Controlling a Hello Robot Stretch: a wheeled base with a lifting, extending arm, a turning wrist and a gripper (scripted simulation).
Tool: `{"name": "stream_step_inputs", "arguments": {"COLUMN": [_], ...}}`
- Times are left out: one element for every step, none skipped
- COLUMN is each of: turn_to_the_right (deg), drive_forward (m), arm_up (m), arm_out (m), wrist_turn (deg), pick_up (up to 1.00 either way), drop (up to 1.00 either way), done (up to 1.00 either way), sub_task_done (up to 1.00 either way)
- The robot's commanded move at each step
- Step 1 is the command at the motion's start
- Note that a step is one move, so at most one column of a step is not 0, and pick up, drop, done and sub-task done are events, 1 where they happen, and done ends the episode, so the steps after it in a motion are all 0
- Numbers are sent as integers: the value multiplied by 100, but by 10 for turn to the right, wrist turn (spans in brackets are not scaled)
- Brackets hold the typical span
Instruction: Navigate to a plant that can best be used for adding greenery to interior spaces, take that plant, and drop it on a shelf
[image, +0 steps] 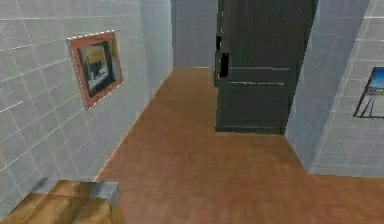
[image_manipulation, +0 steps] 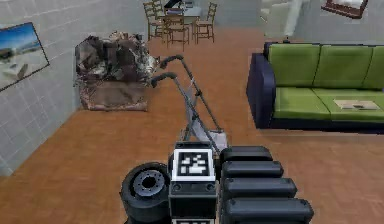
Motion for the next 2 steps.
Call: {"name": "stream_step_inputs", "arguments": {"turn_to_the_right": [0, -120], "drive_forward": [100, 0], "arm_up": [0, 0], "arm_out": [0, 0], "wrist_turn": [0, 0], "pick_up": [0, 0], "drop": [0, 0], "done": [0, 0], "sub_task_done": [0, 0]}}
